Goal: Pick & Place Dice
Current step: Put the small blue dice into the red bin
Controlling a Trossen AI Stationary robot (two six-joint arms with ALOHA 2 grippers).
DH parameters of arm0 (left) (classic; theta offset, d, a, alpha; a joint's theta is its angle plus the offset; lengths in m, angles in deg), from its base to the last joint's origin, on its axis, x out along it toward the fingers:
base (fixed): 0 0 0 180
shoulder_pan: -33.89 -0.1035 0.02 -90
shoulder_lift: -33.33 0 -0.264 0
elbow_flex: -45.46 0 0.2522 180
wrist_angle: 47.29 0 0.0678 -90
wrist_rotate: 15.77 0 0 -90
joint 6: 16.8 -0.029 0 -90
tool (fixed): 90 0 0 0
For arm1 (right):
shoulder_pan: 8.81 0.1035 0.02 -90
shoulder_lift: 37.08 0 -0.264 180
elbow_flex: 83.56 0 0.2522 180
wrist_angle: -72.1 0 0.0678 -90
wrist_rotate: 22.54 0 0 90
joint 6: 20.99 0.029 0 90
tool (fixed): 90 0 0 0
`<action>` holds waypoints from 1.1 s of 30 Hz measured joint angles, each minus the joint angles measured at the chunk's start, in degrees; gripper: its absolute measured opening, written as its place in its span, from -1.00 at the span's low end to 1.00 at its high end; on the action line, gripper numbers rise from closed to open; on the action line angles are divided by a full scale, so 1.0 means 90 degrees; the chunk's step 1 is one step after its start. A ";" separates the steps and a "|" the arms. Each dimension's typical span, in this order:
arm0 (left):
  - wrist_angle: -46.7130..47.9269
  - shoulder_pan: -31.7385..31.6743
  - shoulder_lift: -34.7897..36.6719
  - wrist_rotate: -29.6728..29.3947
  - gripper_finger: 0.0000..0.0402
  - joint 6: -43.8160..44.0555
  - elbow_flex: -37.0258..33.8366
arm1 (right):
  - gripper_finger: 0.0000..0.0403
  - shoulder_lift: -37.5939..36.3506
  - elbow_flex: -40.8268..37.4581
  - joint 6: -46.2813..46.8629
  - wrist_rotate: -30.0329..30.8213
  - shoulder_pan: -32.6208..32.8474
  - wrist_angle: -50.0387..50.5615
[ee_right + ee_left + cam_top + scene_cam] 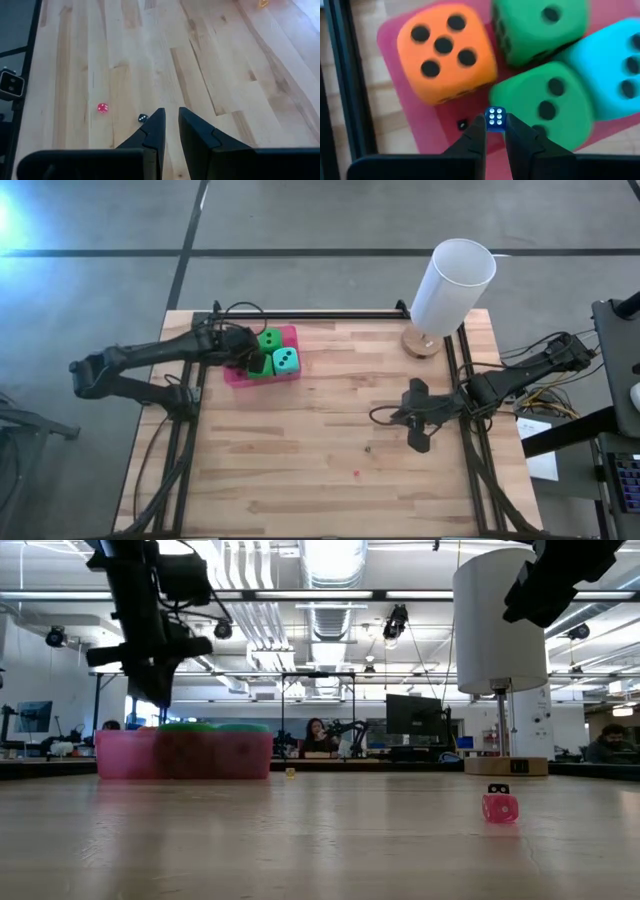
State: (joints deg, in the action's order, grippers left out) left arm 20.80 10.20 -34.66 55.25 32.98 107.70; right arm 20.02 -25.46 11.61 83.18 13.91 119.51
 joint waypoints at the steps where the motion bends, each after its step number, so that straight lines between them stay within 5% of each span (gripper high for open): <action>1: 0.0009 -0.0012 0.0000 0.0037 -0.77 0.0020 -0.0082 | -0.74 0.0000 0.0000 0.0000 0.0046 0.0002 -0.0002; 33: -0.0418 -0.0168 0.0000 0.0874 -0.03 0.0209 -0.0461 | -0.74 0.0000 0.0000 0.0029 0.0112 0.0001 -0.0007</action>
State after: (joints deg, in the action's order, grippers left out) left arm 17.04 8.69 -34.66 63.12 34.86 103.55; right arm 20.02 -25.46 11.88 84.19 13.92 119.44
